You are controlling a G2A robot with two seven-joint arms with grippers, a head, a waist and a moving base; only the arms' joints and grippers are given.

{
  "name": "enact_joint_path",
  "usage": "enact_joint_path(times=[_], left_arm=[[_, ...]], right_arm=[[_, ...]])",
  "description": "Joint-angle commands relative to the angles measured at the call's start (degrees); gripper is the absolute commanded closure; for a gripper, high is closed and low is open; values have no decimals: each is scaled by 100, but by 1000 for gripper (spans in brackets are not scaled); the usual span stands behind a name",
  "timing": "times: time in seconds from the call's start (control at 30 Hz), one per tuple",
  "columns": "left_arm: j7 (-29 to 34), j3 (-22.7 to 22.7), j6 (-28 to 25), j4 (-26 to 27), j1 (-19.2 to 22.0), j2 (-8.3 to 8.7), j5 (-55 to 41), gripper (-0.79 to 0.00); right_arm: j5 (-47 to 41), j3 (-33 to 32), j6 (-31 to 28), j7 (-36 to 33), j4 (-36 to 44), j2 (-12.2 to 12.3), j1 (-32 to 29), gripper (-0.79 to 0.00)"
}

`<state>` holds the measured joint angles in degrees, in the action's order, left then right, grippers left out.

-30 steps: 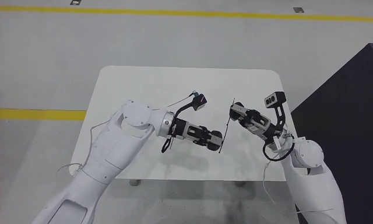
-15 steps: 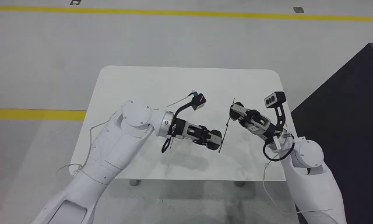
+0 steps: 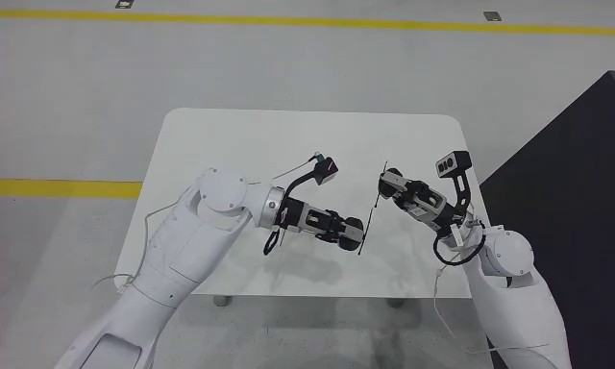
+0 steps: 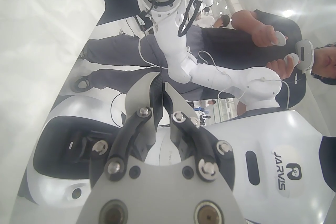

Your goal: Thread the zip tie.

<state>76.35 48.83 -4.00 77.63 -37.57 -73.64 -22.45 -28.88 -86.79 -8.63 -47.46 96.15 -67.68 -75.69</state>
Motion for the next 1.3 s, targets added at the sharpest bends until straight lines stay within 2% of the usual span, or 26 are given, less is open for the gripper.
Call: enact_joint_path(times=[0.0,1.27], left_arm=[[1,-25,-8,14,22,-8,9,0],[-93,-116,68,-152,155,-50,-17,0]], right_arm=[[0,0,0,0,0,0,0,0],[0,0,0,0,0,0,0,0]])
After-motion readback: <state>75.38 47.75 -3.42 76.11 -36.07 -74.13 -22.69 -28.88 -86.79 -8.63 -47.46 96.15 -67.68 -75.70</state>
